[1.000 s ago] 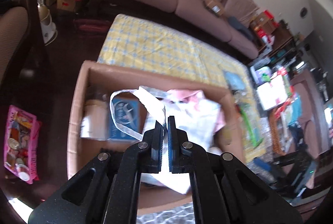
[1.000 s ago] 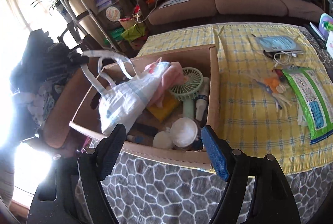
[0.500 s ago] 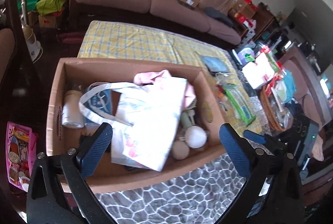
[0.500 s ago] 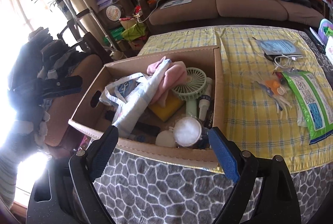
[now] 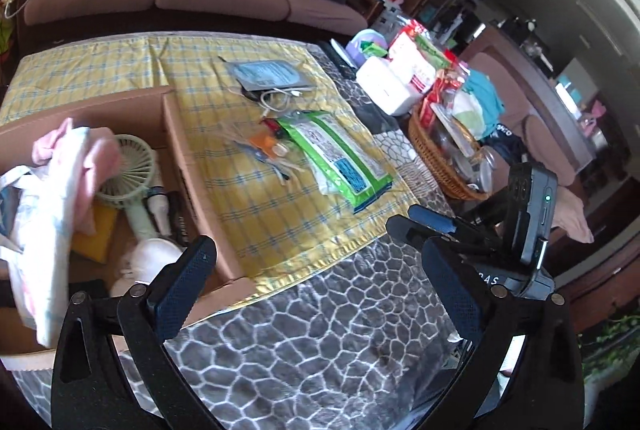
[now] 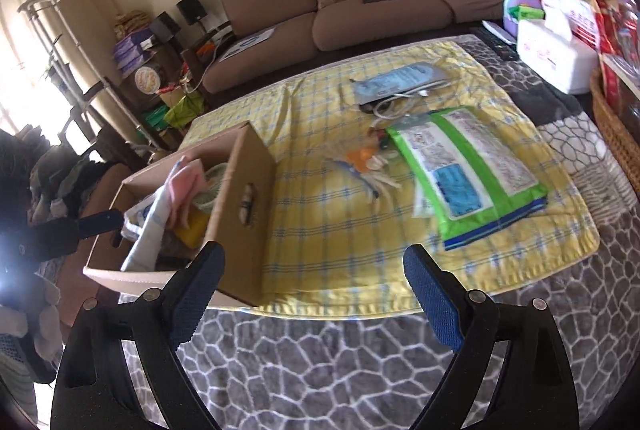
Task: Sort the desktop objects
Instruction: 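Grasp the green wipes package on the cloth with both grippers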
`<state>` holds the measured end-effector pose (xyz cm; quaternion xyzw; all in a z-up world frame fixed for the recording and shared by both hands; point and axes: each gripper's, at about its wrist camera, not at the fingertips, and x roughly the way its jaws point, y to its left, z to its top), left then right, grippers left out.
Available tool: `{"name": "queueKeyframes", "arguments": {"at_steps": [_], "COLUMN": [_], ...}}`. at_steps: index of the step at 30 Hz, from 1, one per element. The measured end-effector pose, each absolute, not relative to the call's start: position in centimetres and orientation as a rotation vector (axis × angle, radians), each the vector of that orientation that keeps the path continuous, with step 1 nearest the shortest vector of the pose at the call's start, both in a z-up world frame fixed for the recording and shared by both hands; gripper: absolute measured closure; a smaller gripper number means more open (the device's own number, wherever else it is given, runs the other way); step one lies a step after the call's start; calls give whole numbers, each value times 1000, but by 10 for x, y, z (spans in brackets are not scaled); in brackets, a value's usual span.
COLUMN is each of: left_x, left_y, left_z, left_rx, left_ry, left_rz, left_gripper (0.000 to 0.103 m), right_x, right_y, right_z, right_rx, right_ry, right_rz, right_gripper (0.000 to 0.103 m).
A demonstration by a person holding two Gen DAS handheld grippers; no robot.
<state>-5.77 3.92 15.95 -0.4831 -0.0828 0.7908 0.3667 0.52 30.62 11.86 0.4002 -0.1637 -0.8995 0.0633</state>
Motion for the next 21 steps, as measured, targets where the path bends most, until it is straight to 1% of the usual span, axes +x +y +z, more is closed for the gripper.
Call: {"name": "queueKeyframes", "arguments": {"at_steps": [4,9,16,17,19,20,21], "left_x": [-61,-75,-112,-118,-126,-129,-131], "left_y": [94,154,212,218,226,228,230], "left_z": [137,97,35,27,15,9,3], "left_rx": [-1267,-1322,-1432,-1449,-1485,-1510,-1534], "left_ry": [-185,-191,-227,-231,-233,-232,-237], "left_rz": [1973,1921,1911,1901,1882,1874,1862], "left_gripper": [0,0,0,3,21,34,43], "right_x": [4,-15,-64,-71,-84,-88,-93], "right_y": [362,425,472,474,474,472,469], "right_z": [111,90,55,50,40,37,33], "right_rx": [1213,1242,1287,1299,1319,1324,1324], "right_ry": [-520,-602,-651,-650,-634,-632,-637], "right_rz": [-2781,-2808,-2774,-2764,-2730,-2705,-2666], "right_gripper": [10,10,10,10,12,15,19]}}
